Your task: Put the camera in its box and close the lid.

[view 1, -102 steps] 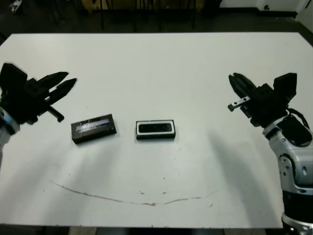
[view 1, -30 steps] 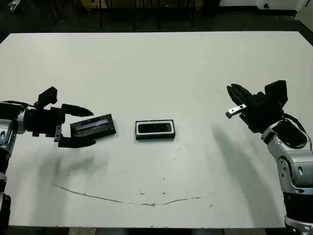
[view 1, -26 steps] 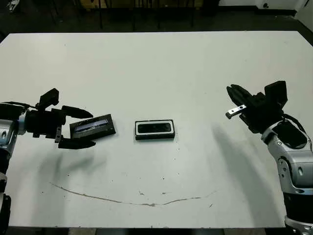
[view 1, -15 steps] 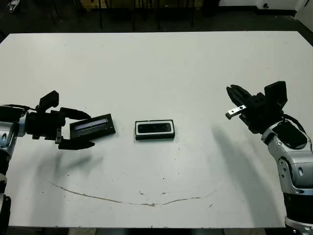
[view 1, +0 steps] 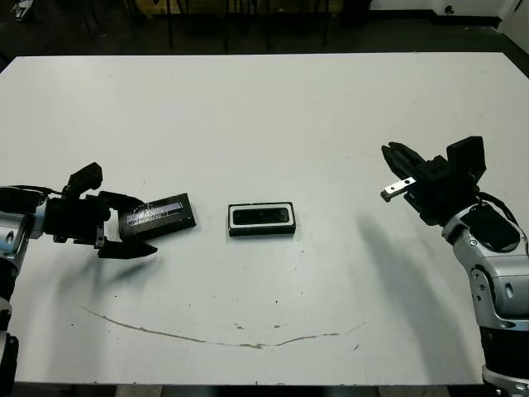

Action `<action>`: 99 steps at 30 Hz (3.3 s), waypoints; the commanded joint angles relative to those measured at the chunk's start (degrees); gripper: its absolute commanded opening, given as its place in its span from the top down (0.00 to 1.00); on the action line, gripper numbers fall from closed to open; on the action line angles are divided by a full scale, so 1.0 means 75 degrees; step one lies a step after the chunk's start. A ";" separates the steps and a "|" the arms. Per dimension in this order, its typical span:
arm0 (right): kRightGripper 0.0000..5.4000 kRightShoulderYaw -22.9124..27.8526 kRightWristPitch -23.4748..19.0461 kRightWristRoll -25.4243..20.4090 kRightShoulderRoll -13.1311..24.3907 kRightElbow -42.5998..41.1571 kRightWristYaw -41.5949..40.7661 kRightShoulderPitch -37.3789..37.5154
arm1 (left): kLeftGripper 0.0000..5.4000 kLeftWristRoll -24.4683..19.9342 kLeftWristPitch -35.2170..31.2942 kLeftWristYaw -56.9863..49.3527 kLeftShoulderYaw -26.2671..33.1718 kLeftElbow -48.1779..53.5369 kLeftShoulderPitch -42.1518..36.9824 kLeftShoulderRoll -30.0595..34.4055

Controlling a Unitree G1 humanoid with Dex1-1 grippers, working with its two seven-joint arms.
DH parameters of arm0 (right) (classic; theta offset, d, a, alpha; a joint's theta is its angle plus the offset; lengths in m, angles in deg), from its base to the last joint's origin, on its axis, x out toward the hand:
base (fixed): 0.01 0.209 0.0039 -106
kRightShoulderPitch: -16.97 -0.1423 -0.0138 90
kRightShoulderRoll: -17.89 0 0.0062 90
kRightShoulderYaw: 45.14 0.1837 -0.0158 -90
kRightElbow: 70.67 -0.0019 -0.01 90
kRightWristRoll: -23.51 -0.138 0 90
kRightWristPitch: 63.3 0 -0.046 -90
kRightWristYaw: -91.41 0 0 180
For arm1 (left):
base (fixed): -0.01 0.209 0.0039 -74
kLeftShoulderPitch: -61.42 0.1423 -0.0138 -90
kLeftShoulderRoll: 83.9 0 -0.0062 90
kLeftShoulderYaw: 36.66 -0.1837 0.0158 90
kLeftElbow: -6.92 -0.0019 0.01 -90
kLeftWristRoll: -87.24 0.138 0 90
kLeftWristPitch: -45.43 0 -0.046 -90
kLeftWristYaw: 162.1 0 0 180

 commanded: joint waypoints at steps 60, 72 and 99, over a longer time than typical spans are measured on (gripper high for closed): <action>1.00 -0.0300 -0.0107 0.0103 -0.0063 0.0042 0.0010 0.0193 | 0.49 -0.0419 -0.0874 -0.0931 -0.0827 0.0559 -0.1036 -0.2133; 1.00 -0.0344 -0.0154 0.0132 -0.0085 0.0010 0.0070 0.0208 | 0.49 -0.0469 -0.1198 0.0083 -0.0904 0.0238 -0.1219 -0.2241; 1.00 -0.0322 -0.0194 0.0210 -0.0061 -0.0029 0.0071 0.0210 | 0.49 0.0420 -0.1195 -0.0802 -0.1878 0.1052 -0.0948 -0.2573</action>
